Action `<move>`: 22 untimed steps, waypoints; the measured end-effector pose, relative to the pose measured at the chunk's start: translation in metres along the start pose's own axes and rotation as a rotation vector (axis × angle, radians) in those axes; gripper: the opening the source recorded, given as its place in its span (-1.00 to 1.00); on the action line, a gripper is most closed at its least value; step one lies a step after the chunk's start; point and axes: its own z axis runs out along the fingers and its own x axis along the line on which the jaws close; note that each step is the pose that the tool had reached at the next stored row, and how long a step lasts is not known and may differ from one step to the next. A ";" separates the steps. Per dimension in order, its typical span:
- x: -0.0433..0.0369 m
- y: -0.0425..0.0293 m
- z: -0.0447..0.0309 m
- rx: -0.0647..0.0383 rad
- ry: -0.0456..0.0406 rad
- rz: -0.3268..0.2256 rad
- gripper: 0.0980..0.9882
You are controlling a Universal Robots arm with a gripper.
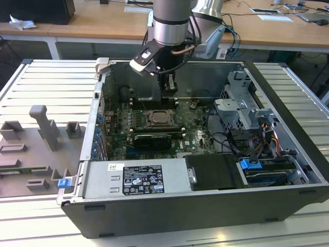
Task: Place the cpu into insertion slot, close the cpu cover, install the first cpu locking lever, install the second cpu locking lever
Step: 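Install the first cpu locking lever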
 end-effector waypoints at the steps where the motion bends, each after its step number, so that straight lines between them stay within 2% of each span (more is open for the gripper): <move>1: 0.0000 0.0000 0.0001 0.000 0.0000 -0.016 -0.98; 3: 0.0000 0.0000 0.0003 -0.002 0.0003 -0.071 -0.98; 9: 0.0000 0.0001 0.0008 -0.005 0.0008 -0.185 -0.98; 12: 0.0000 0.0001 0.0010 -0.008 0.0012 -0.297 -0.98; 14: 0.0000 0.0001 0.0011 -0.009 0.0013 -0.344 -0.98; 16: 0.0000 0.0001 0.0012 -0.011 0.0014 -0.414 -0.98; 22: 0.0000 0.0002 0.0014 -0.014 0.0018 -0.522 -0.98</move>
